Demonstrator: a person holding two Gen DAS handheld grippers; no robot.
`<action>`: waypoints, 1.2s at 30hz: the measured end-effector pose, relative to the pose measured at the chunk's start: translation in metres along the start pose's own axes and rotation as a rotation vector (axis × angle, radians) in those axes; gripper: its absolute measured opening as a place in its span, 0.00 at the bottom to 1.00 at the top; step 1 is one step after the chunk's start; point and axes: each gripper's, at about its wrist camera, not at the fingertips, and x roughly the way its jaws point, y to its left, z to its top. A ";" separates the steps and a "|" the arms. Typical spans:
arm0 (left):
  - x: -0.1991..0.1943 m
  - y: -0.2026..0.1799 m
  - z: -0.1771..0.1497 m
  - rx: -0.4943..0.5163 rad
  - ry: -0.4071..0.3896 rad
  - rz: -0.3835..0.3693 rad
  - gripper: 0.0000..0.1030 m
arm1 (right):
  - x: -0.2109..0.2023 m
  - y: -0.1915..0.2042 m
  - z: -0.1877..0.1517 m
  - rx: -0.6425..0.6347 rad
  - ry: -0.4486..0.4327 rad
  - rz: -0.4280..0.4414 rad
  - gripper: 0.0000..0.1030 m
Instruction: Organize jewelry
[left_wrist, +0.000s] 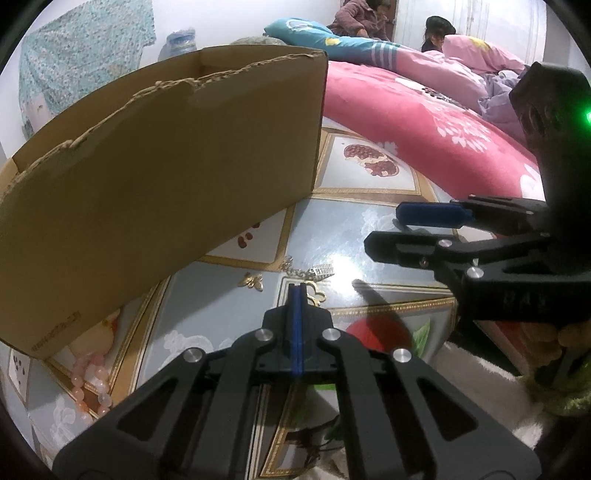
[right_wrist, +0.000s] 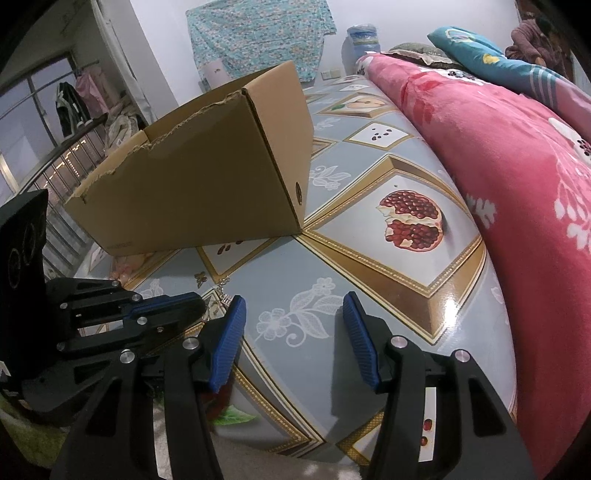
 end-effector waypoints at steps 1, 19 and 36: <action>-0.001 0.001 -0.001 0.000 0.002 0.002 0.00 | 0.000 0.000 0.000 0.000 0.001 -0.001 0.52; 0.002 -0.005 0.001 -0.039 -0.010 0.004 0.29 | -0.001 0.000 -0.001 0.018 -0.001 -0.004 0.52; 0.002 -0.017 0.001 0.011 -0.016 0.034 0.17 | -0.006 -0.003 -0.004 0.038 -0.017 -0.003 0.52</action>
